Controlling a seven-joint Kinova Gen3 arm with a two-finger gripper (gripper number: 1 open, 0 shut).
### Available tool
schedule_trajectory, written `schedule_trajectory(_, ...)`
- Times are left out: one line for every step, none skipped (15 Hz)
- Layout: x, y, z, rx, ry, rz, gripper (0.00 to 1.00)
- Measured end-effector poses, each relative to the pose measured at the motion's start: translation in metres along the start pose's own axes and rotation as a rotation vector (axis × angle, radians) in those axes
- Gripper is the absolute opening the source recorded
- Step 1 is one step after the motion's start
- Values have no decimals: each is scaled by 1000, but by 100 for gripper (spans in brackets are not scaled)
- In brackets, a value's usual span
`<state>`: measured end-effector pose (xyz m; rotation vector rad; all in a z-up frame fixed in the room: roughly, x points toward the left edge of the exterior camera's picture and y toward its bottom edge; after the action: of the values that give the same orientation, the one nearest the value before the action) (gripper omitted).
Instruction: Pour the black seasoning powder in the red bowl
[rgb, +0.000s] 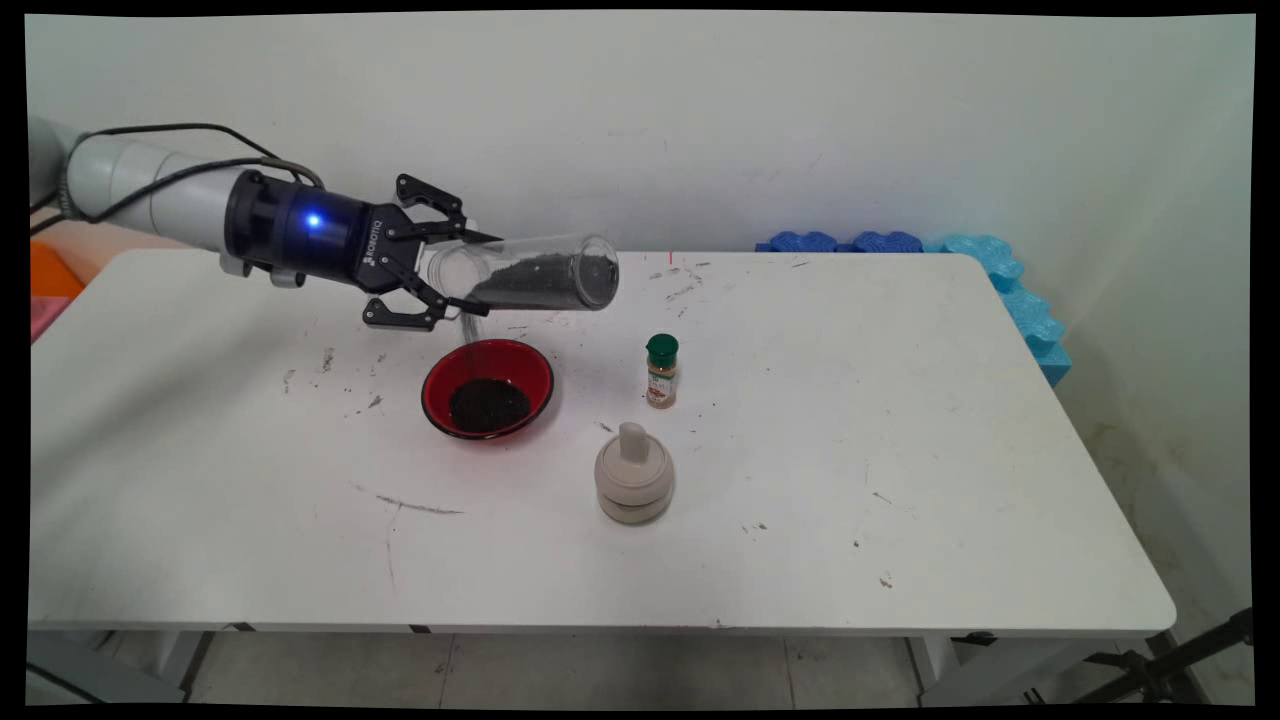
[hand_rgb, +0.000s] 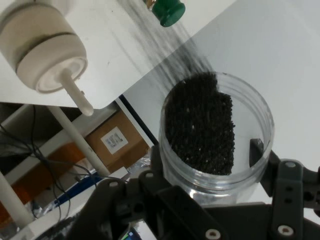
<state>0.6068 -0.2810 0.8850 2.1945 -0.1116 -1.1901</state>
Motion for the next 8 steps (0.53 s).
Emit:
schedule_trajectory(1, 1, 0, 2, 2, 16, 0)
schedule_trajectory(1, 2, 1, 4, 4, 35, 0)
schedule_trajectory(2, 2, 1, 4, 9, 51, 0)
schedule_trajectory(3, 3, 1, 4, 15, 71, 0)
schedule_trajectory(4, 4, 2, 6, 19, 91, 0)
schedule_trajectory(5, 4, 2, 9, 22, 111, 0)
schedule_trajectory(5, 5, 2, 11, 24, 124, 0)
schedule_trajectory(5, 5, 3, 13, 28, 144, 0)
